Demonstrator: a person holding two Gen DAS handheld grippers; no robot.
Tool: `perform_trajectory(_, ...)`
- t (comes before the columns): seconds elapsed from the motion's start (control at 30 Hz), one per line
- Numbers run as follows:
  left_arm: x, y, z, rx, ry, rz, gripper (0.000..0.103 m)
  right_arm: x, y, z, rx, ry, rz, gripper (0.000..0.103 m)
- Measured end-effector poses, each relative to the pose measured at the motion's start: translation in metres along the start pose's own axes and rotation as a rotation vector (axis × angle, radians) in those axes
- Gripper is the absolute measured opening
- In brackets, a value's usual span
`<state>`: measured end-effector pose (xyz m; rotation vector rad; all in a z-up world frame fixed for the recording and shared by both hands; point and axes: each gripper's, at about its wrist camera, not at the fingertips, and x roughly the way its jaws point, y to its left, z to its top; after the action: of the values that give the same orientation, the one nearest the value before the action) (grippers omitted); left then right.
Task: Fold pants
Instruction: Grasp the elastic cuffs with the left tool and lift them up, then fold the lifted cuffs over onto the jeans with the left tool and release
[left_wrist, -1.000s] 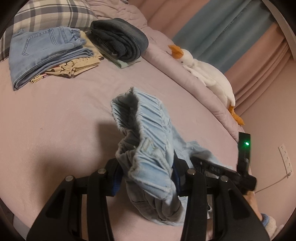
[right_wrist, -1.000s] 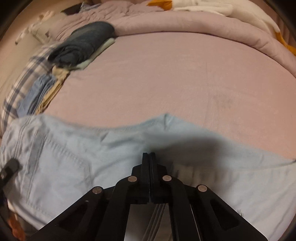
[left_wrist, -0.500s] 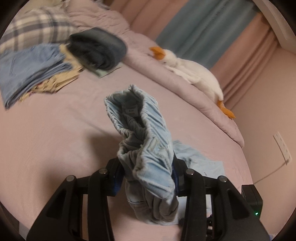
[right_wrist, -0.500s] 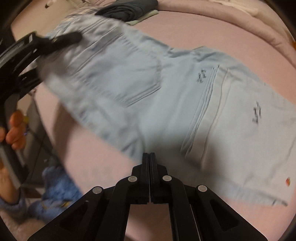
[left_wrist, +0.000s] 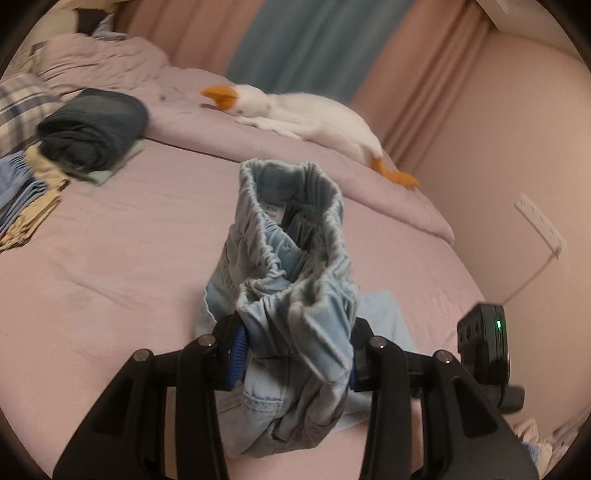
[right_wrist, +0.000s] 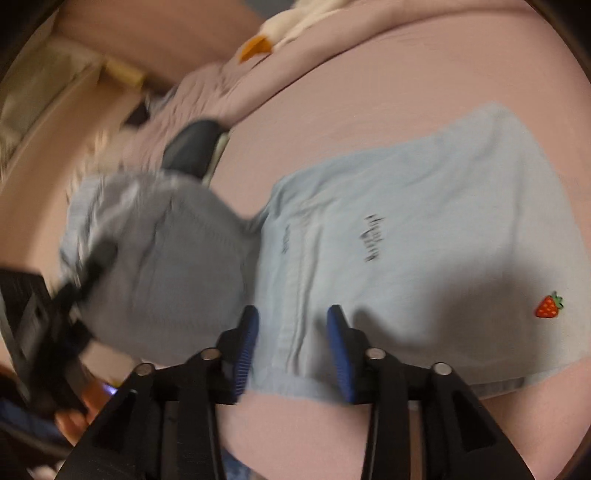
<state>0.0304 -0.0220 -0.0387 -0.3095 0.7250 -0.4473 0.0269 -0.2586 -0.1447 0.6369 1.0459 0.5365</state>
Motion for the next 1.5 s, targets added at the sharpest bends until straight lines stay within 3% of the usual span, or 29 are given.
perform_trajectory(0.13,0.022,-0.024,-0.009,0.060,0.061,-0.018,0.040,-0.001,-0.013,-0.006,0.125,-0.025,0.092,0.042)
perform_trajectory(0.37,0.068,-0.051,-0.033,0.140,0.187,-0.026,0.041,0.003,-0.051,-0.007,0.478,-0.080,0.422,0.054)
perform_trajectory(0.43,0.079,-0.056,-0.040,0.162,0.219,-0.022,0.042,0.003,-0.054,-0.008,0.516,-0.086,0.465,0.056)
perform_trajectory(0.67,0.100,-0.059,-0.053,0.181,0.276,-0.014,0.048,-0.004,-0.045,-0.008,0.482,-0.062,0.437,0.057)
perform_trajectory(0.8,0.100,-0.056,-0.056,0.173,0.298,-0.029,0.066,0.000,-0.053,-0.004,0.506,-0.065,0.456,0.057)
perform_trajectory(1.13,0.069,-0.040,-0.063,0.128,0.304,-0.111,0.074,-0.001,-0.051,-0.002,0.510,-0.051,0.447,0.065)
perform_trajectory(1.2,0.060,-0.036,-0.063,0.119,0.292,-0.110,0.075,0.000,-0.046,0.000,0.481,-0.030,0.390,0.066)
perform_trajectory(1.33,0.048,-0.026,-0.065,0.099,0.266,-0.081,0.075,0.004,-0.029,0.005,0.366,0.037,0.189,0.066)
perform_trajectory(1.5,0.038,-0.003,-0.061,0.027,0.248,-0.045,0.075,0.010,-0.023,0.006,0.282,0.031,0.062,0.063)
